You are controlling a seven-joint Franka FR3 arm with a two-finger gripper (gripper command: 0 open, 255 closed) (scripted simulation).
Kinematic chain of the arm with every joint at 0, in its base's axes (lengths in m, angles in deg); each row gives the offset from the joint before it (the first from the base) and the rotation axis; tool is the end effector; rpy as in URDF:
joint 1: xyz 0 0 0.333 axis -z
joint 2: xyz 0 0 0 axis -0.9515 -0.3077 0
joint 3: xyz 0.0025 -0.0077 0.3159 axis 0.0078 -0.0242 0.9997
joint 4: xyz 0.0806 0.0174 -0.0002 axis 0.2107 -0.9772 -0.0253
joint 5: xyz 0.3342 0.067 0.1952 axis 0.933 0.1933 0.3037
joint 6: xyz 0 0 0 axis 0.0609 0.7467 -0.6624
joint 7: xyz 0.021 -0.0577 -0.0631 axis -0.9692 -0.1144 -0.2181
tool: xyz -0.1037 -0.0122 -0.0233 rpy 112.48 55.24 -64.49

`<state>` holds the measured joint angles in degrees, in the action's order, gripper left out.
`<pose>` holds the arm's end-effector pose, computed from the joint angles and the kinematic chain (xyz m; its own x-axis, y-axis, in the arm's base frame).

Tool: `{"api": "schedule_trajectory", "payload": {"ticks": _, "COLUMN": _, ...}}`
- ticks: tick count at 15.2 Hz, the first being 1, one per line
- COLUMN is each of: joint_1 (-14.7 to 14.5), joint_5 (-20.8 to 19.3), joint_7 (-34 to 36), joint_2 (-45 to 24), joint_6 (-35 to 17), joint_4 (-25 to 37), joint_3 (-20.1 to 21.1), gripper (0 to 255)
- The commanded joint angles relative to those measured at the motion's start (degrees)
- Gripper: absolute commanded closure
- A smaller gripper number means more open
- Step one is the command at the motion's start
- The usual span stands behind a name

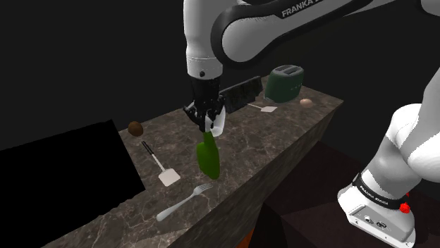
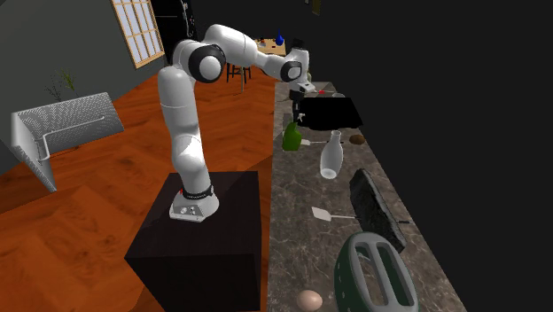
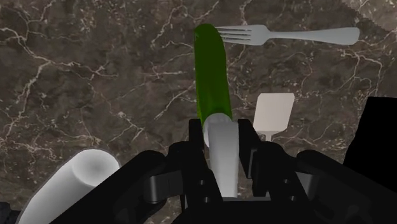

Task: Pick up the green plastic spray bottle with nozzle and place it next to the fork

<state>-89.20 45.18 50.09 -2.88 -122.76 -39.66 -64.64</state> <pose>0.4622 0.3404 0.4414 0.9984 -0.0552 -0.0144 -0.0553 -0.9984 -0.0132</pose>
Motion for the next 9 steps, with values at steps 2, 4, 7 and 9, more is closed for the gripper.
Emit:
{"api": "schedule_trajectory", "payload": {"ticks": 2, "joint_1": -0.1, "joint_5": 0.1, "joint_7": 0.0, "joint_2": -0.2, "joint_6": 0.2, "joint_4": -0.5, "joint_3": 0.1, "gripper": 0}}
{"api": "schedule_trajectory", "payload": {"ticks": 4, "joint_1": -0.1, "joint_5": 0.1, "joint_7": 0.0, "joint_2": -0.1, "joint_6": 0.2, "joint_4": -0.5, "joint_3": 0.1, "gripper": 0}}
{"api": "schedule_trajectory", "payload": {"ticks": 7, "joint_1": 0.0, "joint_5": 0.2, "joint_7": -0.1, "joint_2": 0.1, "joint_6": 2.0, "joint_4": 1.1, "joint_3": 0.1, "gripper": 0}}
{"api": "schedule_trajectory", "payload": {"ticks": 9, "joint_1": 0.1, "joint_5": 0.5, "joint_7": -0.3, "joint_2": 1.0, "joint_6": 5.7, "joint_4": 4.0, "joint_3": 0.0, "gripper": 0}}
